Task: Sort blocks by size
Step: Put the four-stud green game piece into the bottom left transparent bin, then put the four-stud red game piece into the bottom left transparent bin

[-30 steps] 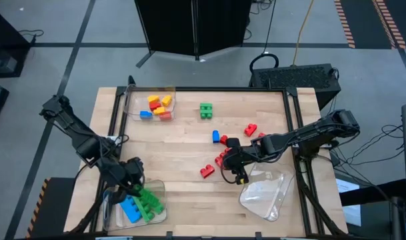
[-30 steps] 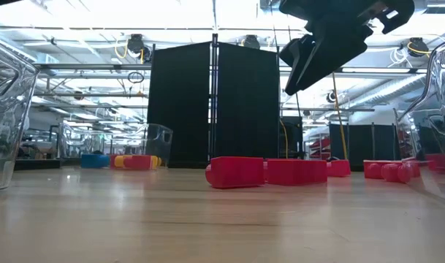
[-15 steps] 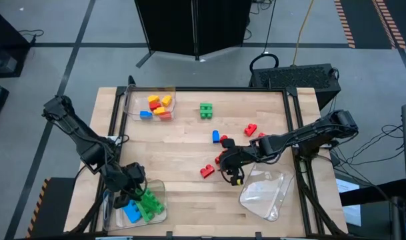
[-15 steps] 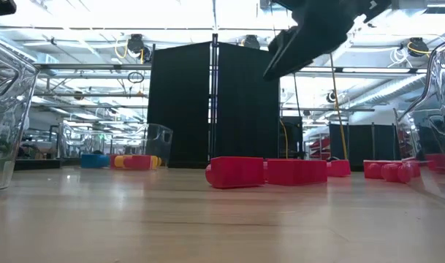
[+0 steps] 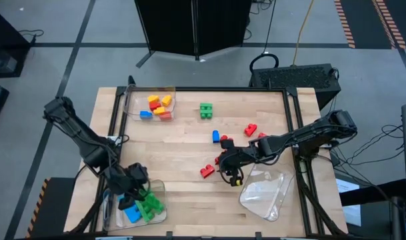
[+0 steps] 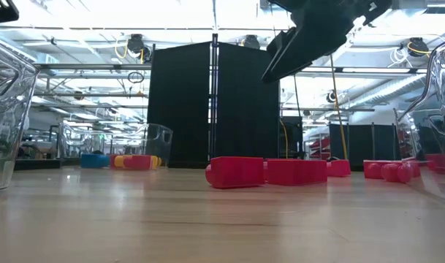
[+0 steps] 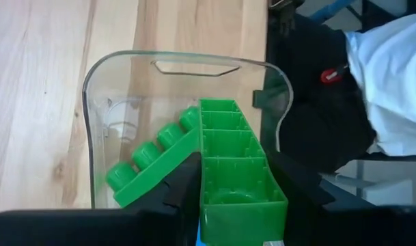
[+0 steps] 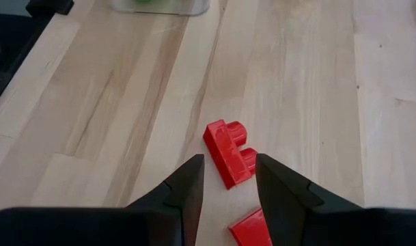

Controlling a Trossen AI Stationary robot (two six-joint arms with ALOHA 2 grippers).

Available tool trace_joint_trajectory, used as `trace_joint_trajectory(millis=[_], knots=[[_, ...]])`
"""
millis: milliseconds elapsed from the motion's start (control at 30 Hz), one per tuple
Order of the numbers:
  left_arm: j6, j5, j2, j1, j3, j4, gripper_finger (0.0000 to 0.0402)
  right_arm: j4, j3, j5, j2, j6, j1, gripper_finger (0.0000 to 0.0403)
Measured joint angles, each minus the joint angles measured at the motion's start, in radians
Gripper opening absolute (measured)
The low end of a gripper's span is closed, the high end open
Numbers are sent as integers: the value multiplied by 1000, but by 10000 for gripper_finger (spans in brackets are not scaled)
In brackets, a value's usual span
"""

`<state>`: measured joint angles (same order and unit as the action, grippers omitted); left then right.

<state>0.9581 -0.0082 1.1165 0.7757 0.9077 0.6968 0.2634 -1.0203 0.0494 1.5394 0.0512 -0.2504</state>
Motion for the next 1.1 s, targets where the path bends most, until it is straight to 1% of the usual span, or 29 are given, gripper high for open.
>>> trace_joint_trajectory(millis=[67, 133, 367, 467, 800, 967, 1033, 1100], knots=[[6, 1, 14, 0, 0, 0, 144, 0, 0, 0, 0, -1, 0, 118], [6, 1, 26, 0, 0, -3, 157, -1, 0, 0, 0, -1, 0, 118], [6, 4, 49, 0, 0, -7, 231, -3, 0, 0, 0, 13, 0, 118], [5, 14, 49, 0, 1, 2, 250, -2, 0, 0, 0, 14, 0, 118], [1, 15, 49, -4, 1, 27, 255, -4, 0, 1, 0, -28, 0, 118], [-4, 13, 41, -34, 1, 27, 255, -4, 0, 2, 0, -81, 15, 118], [-7, 6, 31, -47, 1, 27, 255, -13, 0, 22, 0, -96, 21, 118], [-22, 0, 16, -58, 1, 27, 255, -26, 0, 82, 0, -63, 26, 118]])
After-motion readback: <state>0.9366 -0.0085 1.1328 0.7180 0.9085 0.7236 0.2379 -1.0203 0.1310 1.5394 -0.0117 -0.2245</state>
